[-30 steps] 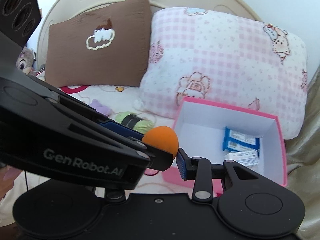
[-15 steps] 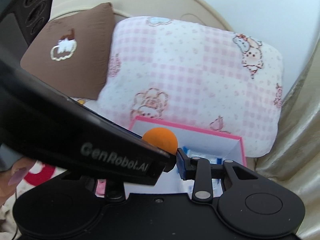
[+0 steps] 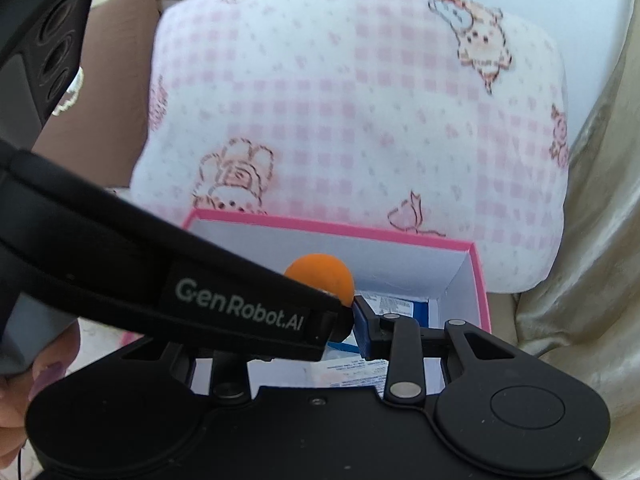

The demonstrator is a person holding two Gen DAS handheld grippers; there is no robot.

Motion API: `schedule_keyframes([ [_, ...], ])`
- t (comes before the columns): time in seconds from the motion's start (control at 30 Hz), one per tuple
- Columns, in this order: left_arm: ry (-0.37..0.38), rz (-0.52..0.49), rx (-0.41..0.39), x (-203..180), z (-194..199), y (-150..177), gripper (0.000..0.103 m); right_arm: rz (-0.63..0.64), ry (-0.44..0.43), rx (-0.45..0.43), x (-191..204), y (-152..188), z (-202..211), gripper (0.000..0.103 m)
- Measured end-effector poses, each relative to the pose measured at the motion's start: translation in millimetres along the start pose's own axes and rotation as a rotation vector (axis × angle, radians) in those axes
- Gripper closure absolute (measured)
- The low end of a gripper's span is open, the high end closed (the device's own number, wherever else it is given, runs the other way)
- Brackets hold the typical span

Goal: Organize objects
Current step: 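Carry the orange sponge with the left gripper over the pink box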

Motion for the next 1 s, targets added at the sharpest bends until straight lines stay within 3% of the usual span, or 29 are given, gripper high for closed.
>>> schedule_keyframes([
  [0.37, 0.006, 0.081, 0.038, 27, -59, 5, 0.065, -0.019, -0.018, 0.084, -17, 22, -55, 0.063],
  [0.7, 0.040, 0.163, 0.048, 33, -76, 3, 0.064, -0.022, -0.006, 0.094, -25, 24, -67, 0.063],
  [1.0, 0.042, 0.180, 0.074, 38, -94, 2, 0.062, -0.068, 0.007, 0.161, -37, 26, -88, 0.062],
])
Point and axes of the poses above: each gripper's, at about its wrist camera, not at the fingertips, and z roughly against the way its jaws point, x to its left, y to its underside, the point moved 10 cm from there along -z, roughly the way its jaws point, and after that the axes turned 8 degrees about y, right-handed, at the moved point
